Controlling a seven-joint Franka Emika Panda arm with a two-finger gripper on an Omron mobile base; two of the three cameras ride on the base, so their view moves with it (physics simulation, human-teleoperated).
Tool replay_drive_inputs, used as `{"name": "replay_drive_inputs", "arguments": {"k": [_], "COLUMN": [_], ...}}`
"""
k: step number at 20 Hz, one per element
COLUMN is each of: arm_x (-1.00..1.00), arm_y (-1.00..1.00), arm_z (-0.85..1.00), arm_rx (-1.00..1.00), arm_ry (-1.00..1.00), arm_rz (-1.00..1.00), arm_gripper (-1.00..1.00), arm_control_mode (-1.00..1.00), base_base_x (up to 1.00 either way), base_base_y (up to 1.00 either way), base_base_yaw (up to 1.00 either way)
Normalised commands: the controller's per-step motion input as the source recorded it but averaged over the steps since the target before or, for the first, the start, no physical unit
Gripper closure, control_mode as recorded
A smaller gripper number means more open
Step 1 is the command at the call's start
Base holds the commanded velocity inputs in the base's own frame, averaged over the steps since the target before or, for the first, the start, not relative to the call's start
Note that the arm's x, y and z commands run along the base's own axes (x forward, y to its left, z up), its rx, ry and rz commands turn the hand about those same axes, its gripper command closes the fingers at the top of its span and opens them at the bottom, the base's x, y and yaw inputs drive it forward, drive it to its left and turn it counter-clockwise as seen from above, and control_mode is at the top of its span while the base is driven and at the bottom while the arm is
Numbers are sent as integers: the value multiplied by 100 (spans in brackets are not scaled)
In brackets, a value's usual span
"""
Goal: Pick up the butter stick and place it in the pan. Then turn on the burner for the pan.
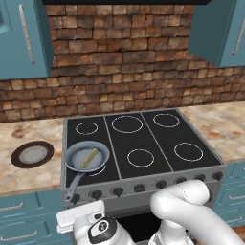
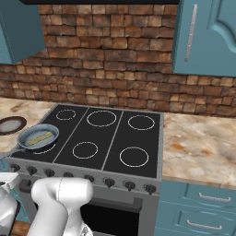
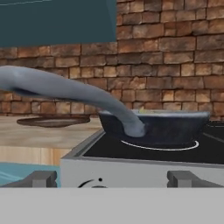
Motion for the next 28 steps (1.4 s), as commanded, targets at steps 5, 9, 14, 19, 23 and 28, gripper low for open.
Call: {"name": "replay_drive_inputs", "arguments": {"k": [5, 9, 14, 19, 23, 28], "arm_x": [0, 0, 4, 23, 22, 14], "arm_y": [0, 0, 0, 0, 0, 0], "arm_z": [-10, -15, -13, -3, -10, -27], "arm_rx": [7, 5, 7, 6, 6, 1], "arm_ry": [-1, -4, -5, -3, -2, -4], "arm_rz": [0, 0, -3, -6, -7, -3], "arm_gripper": [-100, -100, -100, -100, -100, -100], "arm_control_mode": [-100, -100, -100, -100, -100, -100], "base_base_x": [0, 0, 0, 0, 0, 0], "base_base_y": [0, 0, 0, 0, 0, 0], "base_base_yaw": [0, 0, 0, 0, 0, 0]}}
